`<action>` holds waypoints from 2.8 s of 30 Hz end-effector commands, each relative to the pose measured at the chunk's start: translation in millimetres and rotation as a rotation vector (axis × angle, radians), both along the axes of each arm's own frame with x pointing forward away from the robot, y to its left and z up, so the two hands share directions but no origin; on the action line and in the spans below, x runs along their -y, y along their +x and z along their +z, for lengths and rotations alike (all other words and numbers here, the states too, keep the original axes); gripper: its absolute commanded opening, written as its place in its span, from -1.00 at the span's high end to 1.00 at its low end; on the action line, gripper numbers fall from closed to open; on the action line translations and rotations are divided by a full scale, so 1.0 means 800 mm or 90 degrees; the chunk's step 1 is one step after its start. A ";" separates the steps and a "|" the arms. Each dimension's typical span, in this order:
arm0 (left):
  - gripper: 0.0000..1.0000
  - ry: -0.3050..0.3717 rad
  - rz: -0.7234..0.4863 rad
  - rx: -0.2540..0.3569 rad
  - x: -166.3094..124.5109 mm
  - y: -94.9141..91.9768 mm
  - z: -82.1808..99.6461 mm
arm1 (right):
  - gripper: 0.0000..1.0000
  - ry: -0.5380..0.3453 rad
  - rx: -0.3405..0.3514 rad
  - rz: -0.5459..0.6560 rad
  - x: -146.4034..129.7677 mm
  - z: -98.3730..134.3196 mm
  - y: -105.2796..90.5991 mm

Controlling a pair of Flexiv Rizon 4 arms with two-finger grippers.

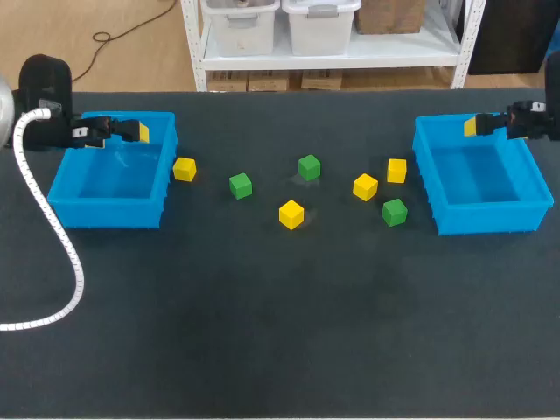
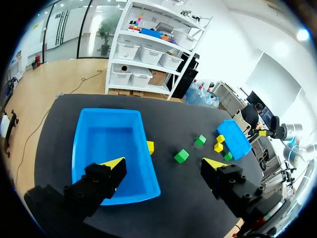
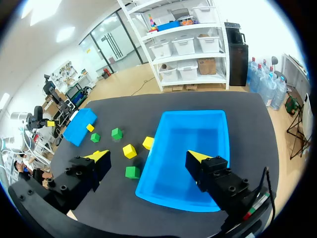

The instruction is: Put the green cubes in the right bin and the yellow cubes in the left bin.

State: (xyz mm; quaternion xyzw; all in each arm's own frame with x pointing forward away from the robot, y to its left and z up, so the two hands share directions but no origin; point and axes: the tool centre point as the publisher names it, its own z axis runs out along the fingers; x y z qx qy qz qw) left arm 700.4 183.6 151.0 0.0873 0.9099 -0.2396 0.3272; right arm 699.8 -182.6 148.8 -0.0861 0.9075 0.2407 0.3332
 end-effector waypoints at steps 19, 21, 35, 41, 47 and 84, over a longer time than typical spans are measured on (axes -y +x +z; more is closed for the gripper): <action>-1.00 -0.004 -0.002 0.004 -0.001 -0.001 -0.002 | -1.00 0.000 0.000 0.000 0.001 0.000 0.000; -1.00 -0.004 -0.002 0.004 -0.001 -0.001 -0.002 | -1.00 0.000 0.000 0.000 0.001 0.000 0.000; -1.00 -0.004 -0.002 0.004 -0.001 -0.001 -0.002 | -1.00 0.000 0.000 0.000 0.001 0.000 0.000; -1.00 -0.004 -0.002 0.004 -0.001 -0.001 -0.002 | -1.00 0.000 0.000 0.000 0.001 0.000 0.000; -1.00 -0.004 -0.002 0.004 -0.001 -0.001 -0.002 | -1.00 -0.054 -0.001 0.017 -0.007 0.023 0.006; -1.00 -0.004 -0.002 0.004 -0.001 -0.001 -0.002 | -1.00 -0.528 -0.336 0.257 -0.156 -0.064 -0.055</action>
